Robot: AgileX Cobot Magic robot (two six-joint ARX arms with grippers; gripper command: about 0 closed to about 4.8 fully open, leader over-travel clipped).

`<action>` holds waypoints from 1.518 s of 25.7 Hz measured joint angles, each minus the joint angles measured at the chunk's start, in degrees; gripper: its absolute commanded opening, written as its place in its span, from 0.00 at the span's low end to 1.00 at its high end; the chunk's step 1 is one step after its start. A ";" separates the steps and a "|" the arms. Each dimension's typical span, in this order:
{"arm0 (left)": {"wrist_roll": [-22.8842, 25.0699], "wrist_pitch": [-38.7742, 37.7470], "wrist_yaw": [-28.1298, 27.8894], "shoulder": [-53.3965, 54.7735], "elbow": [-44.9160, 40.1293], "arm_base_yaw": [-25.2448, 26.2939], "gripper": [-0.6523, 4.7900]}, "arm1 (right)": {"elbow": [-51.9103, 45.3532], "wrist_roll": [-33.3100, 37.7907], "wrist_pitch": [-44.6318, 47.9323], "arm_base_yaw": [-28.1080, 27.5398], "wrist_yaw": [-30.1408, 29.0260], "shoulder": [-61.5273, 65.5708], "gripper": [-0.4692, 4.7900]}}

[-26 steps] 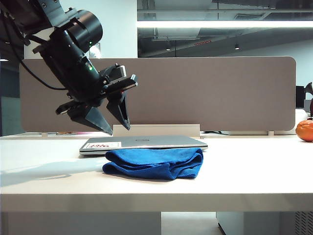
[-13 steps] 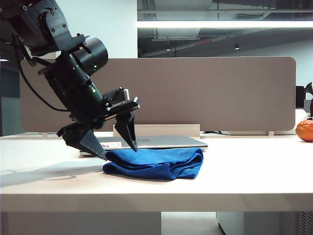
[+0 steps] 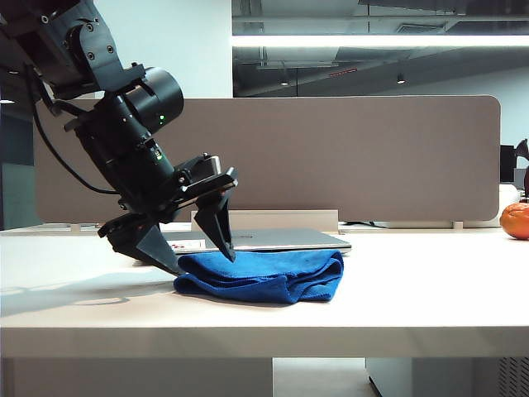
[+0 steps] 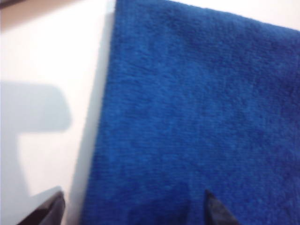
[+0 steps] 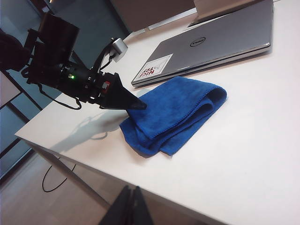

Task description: Pick up the blue rag and put it over the laptop.

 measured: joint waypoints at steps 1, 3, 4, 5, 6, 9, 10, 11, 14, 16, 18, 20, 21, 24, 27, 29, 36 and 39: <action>0.00 -0.04 0.07 0.00 0.00 -0.26 0.80 | 0.00 0.00 0.00 0.00 0.00 -0.02 0.13; 0.00 -0.17 0.48 0.00 0.00 -0.94 0.80 | 0.00 0.00 0.00 0.00 0.00 -0.02 0.13; 0.02 -0.15 0.63 0.00 0.00 -1.51 0.80 | 0.00 0.00 0.00 0.00 0.00 -0.02 0.13; 0.02 -0.15 0.66 0.00 0.00 -1.77 0.80 | 0.00 0.00 0.00 0.00 0.00 -0.02 0.13; 0.04 -0.15 0.57 0.02 0.00 -2.29 0.80 | 0.00 0.00 0.00 0.00 0.00 -0.02 0.13; 0.07 -0.09 0.50 0.37 0.00 -2.69 0.76 | 0.00 0.00 0.00 0.00 0.00 -0.02 0.13; 0.04 0.13 0.48 0.50 0.02 -2.84 0.67 | 0.00 0.00 0.04 0.00 0.00 -0.02 0.13; 0.09 0.76 0.42 0.98 0.13 -2.97 0.61 | 0.00 0.00 0.04 0.00 0.00 -0.02 0.13; 0.09 1.86 0.46 2.01 0.37 -2.99 0.43 | 0.00 0.00 0.04 0.00 0.00 -0.02 0.13; 0.09 1.77 0.44 2.16 0.35 -2.97 0.33 | 0.00 0.00 0.04 0.00 0.00 -0.02 0.13; 0.07 1.77 0.46 2.36 0.33 -2.97 0.26 | 0.00 0.00 0.04 0.00 0.00 -0.02 0.13; 0.07 1.64 0.46 2.36 0.33 -2.99 0.14 | 0.00 0.00 0.04 0.00 0.00 -0.02 0.13; 0.07 1.53 0.46 2.38 0.33 -2.99 0.10 | 0.00 0.00 0.04 0.00 0.00 -0.02 0.13; 0.00 1.49 0.76 2.47 0.26 -2.99 0.11 | 0.00 0.00 0.04 0.00 0.00 -0.02 0.13; 0.02 1.60 0.85 2.34 0.24 -2.99 0.11 | 0.00 0.00 0.04 0.00 0.00 -0.02 0.13; 0.04 1.73 0.85 0.90 -0.20 -3.02 0.11 | 0.00 0.00 0.04 0.00 0.02 -0.02 0.13; 0.04 10.67 0.83 -5.55 -0.04 -3.13 0.11 | 0.00 0.00 0.04 0.00 0.50 -0.02 0.13; 0.04 14.32 0.83 -6.38 0.04 -3.13 0.11 | 0.00 0.00 0.04 0.00 0.50 -0.02 0.13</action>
